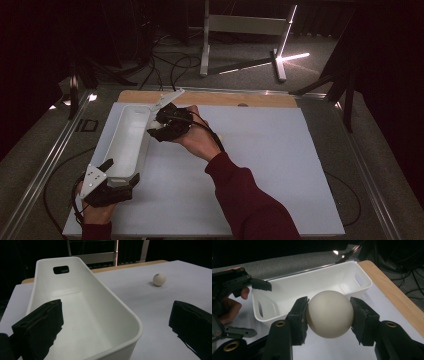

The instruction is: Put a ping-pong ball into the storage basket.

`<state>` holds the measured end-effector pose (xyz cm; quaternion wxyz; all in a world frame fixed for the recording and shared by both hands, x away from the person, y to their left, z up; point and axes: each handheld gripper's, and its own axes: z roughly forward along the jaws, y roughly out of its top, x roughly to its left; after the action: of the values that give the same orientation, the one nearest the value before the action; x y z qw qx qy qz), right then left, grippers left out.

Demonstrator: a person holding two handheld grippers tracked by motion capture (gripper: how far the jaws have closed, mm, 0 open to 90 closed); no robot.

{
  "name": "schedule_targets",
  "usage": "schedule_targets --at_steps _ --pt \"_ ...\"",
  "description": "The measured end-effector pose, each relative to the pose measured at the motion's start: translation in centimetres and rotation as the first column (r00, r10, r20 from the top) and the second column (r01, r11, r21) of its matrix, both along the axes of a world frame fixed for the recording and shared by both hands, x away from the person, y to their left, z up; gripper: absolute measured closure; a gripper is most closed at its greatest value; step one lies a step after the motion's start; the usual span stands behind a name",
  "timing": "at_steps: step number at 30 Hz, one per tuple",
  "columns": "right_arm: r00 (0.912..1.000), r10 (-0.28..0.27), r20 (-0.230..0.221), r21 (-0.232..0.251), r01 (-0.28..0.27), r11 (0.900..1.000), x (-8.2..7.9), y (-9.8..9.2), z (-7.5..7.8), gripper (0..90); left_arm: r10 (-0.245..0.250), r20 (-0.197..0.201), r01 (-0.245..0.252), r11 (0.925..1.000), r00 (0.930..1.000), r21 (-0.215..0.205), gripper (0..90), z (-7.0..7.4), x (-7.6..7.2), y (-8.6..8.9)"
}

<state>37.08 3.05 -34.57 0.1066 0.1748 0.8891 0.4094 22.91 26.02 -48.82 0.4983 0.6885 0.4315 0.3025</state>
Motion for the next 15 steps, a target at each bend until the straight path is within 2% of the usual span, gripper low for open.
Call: schedule_targets --at_steps 15 --pt "1.0 0.009 0.001 0.003 -0.009 1.0 0.0 1.1 -0.2 50.3 0.001 0.0 -0.001 1.0 1.0 0.002 0.0 0.0 0.0 0.0"
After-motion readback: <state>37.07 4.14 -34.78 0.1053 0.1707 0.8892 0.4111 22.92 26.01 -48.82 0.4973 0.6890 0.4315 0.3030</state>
